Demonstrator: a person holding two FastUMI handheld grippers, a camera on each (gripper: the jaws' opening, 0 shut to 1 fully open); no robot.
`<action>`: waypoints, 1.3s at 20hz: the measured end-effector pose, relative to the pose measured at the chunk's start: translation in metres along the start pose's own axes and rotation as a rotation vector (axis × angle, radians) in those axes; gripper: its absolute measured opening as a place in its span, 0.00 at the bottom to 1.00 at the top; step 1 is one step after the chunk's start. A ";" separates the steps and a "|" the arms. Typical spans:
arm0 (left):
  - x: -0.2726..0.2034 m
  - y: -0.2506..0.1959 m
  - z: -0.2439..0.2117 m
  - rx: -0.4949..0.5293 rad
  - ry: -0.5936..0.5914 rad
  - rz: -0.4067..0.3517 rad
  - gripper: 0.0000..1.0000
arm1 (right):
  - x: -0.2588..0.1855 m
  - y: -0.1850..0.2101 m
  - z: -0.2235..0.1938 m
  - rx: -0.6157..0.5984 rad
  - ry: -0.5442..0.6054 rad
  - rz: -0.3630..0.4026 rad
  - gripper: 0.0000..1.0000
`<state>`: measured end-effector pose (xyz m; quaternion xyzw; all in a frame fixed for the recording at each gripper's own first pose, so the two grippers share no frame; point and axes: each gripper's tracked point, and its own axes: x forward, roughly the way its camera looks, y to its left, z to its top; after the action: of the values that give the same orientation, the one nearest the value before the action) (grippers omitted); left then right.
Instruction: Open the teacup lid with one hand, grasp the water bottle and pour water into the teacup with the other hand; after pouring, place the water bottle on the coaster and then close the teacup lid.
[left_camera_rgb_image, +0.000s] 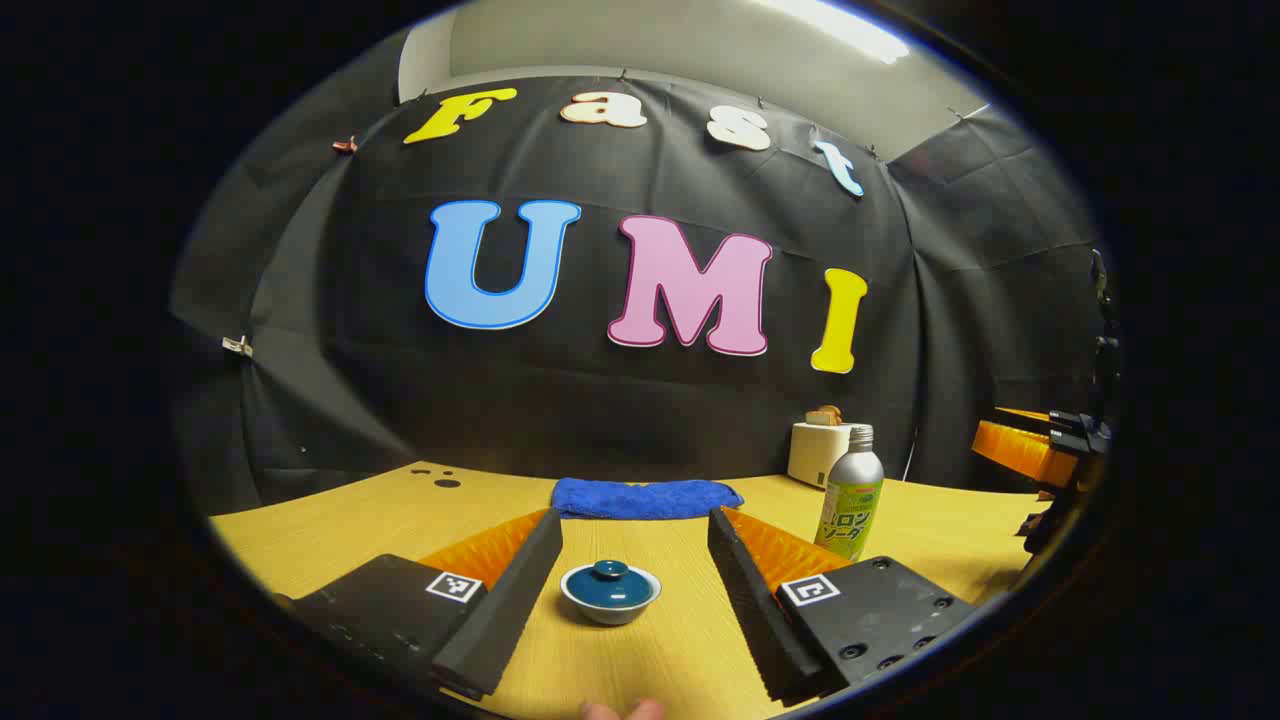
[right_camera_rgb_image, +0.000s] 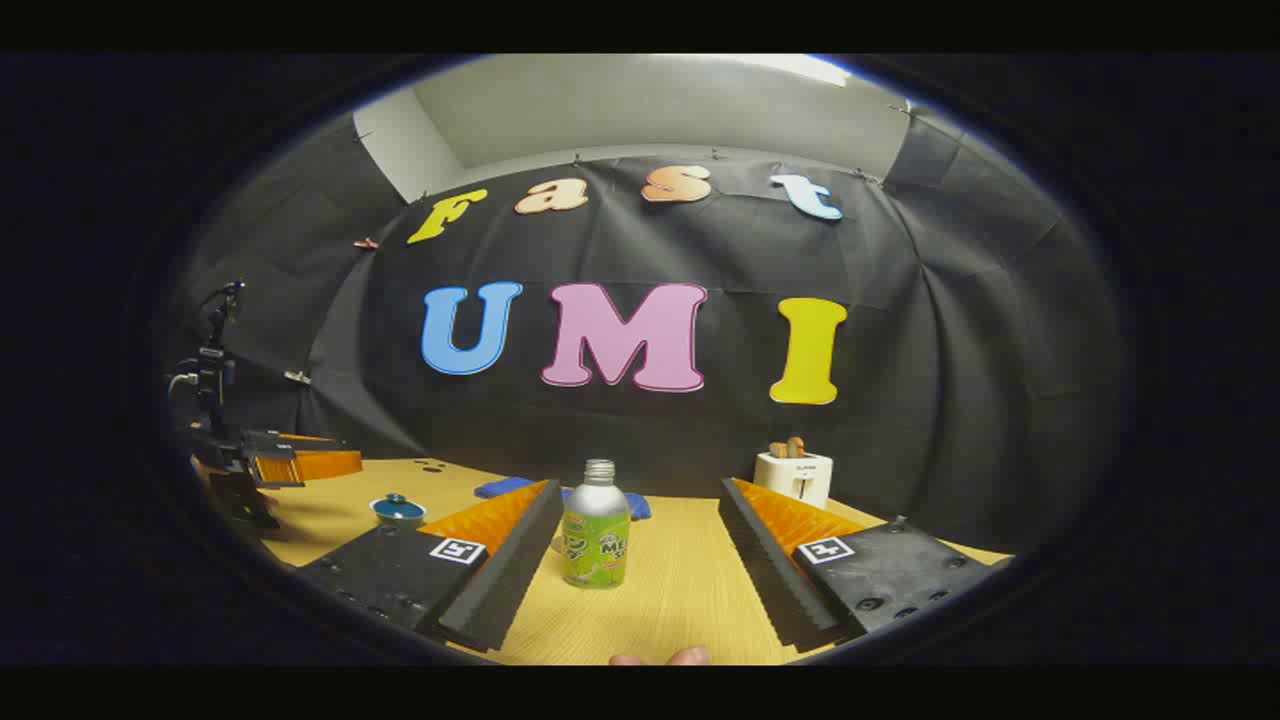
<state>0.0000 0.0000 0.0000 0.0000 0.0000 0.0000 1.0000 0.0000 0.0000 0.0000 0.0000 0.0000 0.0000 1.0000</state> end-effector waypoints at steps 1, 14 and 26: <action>0.000 -0.001 -0.001 -0.002 0.004 -0.001 0.93 | 0.000 -0.001 -0.001 0.000 0.001 0.000 0.97; 0.010 -0.002 -0.022 -0.003 0.056 -0.011 0.93 | 0.001 0.000 -0.003 -0.013 0.003 -0.005 0.97; 0.067 0.027 -0.068 -0.032 0.228 -0.009 0.84 | 0.003 -0.005 -0.006 -0.004 0.015 -0.008 0.97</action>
<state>0.0673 0.0267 -0.0678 -0.0157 0.1135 -0.0043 0.9934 0.0033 -0.0049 -0.0060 -0.0020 0.0073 -0.0040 1.0000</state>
